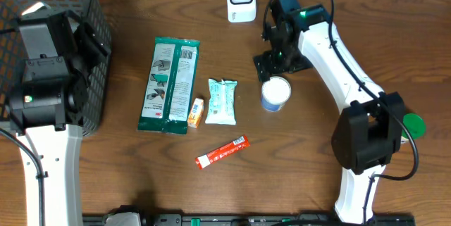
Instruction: Scan the item barcode
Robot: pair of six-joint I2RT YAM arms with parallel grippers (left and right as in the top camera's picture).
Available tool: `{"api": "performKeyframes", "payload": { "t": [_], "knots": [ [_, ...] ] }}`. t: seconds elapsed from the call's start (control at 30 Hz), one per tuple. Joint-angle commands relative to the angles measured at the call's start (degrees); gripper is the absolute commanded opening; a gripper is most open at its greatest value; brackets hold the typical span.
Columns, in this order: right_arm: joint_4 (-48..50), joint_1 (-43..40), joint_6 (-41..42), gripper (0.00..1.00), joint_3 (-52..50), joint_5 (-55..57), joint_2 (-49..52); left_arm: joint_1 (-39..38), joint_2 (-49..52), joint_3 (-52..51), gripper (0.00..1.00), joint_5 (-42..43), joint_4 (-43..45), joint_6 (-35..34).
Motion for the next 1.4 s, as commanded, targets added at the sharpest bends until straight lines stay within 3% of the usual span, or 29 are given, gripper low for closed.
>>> {"api": "performKeyframes", "payload": {
  "t": [0.0, 0.73, 0.97, 1.37],
  "knots": [
    [0.79, -0.39, -1.42, 0.99, -1.90, 1.42, -0.55, 0.17, 0.11, 0.24, 0.84, -0.50, -0.04, 0.11],
    [5.88, 0.59, -4.46, 0.99, -11.26, 1.22, -0.55, 0.17, 0.11, 0.24, 0.84, -0.50, -0.04, 0.11],
    [4.26, 1.14, -14.34, 0.99, -11.80, 1.22, -0.57, 0.20, 0.11, 0.24, 0.84, -0.50, -0.04, 0.11],
    [4.42, 4.35, -15.56, 0.83, -11.82, 1.95, -0.57, 0.17, 0.11, 0.24, 0.84, -0.50, -0.04, 0.11]
  ]
}}
